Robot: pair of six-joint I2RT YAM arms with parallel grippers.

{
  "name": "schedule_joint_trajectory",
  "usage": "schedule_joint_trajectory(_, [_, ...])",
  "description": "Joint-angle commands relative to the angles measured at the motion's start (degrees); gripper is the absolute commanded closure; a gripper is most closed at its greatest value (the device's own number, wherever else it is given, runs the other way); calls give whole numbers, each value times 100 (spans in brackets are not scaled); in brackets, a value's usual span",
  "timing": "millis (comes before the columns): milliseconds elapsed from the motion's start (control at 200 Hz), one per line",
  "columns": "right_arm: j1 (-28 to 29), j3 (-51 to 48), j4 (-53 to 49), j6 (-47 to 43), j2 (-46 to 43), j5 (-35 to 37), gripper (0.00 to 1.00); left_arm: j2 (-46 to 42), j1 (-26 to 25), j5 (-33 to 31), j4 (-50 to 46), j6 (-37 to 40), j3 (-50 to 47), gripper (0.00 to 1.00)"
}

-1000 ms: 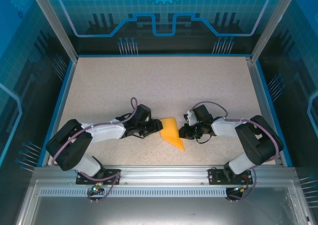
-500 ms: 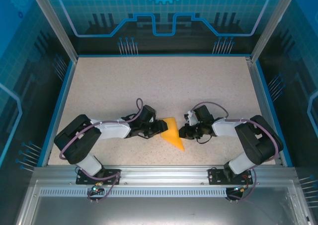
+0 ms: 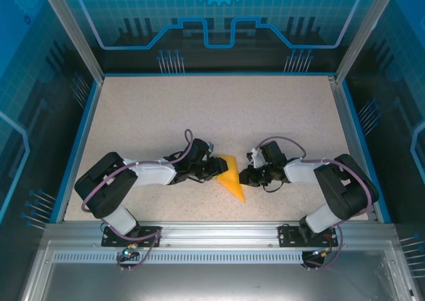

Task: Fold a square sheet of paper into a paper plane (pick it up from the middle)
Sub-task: Fold the wing for the fifth time at the center of the table.

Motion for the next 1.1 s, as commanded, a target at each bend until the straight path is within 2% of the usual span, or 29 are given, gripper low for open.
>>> schedule_joint_trajectory(0, [-110,-127,-5,13,88,134,86,39,-41,17,77,-22,41,63])
schedule_joint_trajectory(125, [-89,-66,57,14,42,27,85,13,-15,-65,-37,32,72,71])
schedule_joint_trajectory(215, [-20,21,19,-19,-29,26,84,13,34,-52,-104,36,114,80])
schedule_joint_trajectory(415, [117,103,-246,-156,-400,418,81,-88,167,-54,-240,-3,106,88])
schedule_joint_trajectory(640, [317,104,-701,-495,-1046,956,72,-214,260,-40,-320,-35,92,90])
schedule_joint_trajectory(720, [557,102,-874,-662,-1370,1363,69,-208,283,-22,-347,-61,103,91])
schedule_joint_trajectory(840, [1032,-41,-994,-792,-2013,2324,58,-197,306,6,-312,-106,111,91])
schedule_joint_trajectory(970, [1828,-104,-1144,-1167,-2449,3485,55,-190,322,31,-355,-134,151,91])
schedule_joint_trajectory(1095, [2535,-177,-1018,-1385,-2452,4316,51,-193,332,63,-367,-155,189,91])
